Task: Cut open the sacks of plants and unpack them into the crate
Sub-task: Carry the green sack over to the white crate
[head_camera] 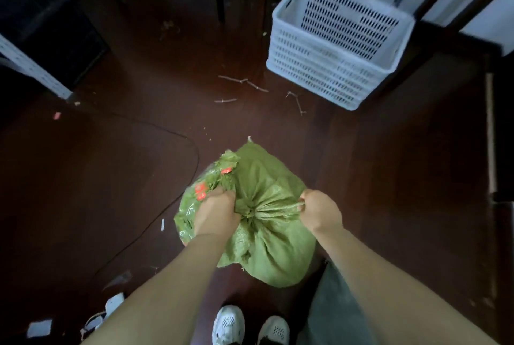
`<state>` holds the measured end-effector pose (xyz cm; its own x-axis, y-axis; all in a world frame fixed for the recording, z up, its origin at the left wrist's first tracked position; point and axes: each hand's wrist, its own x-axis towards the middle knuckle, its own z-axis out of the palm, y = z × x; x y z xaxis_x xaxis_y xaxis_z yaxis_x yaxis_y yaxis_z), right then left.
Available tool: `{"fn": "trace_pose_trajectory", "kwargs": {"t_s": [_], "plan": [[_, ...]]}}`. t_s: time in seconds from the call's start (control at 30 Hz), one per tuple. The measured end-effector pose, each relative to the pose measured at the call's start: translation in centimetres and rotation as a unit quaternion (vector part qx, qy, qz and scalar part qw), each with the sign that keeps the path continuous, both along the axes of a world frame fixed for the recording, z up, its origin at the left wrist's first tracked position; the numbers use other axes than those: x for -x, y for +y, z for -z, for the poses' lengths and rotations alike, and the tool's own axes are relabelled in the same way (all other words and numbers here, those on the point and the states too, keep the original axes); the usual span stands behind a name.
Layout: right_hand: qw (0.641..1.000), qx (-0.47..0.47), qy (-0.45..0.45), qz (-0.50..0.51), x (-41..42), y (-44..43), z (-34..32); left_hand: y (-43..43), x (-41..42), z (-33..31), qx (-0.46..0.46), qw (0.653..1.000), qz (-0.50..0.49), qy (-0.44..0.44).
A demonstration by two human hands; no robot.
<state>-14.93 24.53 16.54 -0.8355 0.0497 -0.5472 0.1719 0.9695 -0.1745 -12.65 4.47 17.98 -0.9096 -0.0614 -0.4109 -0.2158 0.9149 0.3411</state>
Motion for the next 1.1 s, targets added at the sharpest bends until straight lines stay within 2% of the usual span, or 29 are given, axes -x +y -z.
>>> {"fn": "trace_pose_trajectory", "kwargs": {"t_s": [0.2,0.4,0.63,0.87,1.1], "plan": [[0.990,0.034,0.059,0.120,4.3,2.9,-9.3,2.7,6.8,-8.4,-0.028,0.995,0.029,0.088],[0.979,0.088,0.088,0.163,11.0,6.9,-13.0,6.8,14.0,-12.3,-0.025,0.988,0.054,0.144],[0.981,0.120,0.066,0.141,21.4,11.7,-10.9,11.7,23.0,-11.8,0.012,0.993,0.055,0.103],[0.989,0.108,0.039,0.097,31.5,15.5,-7.9,16.0,30.6,-8.6,-0.009,0.998,0.031,0.061],[0.994,0.087,-0.018,0.056,41.2,18.6,-4.3,19.8,38.7,-4.6,-0.019,0.998,0.065,0.007]]}}
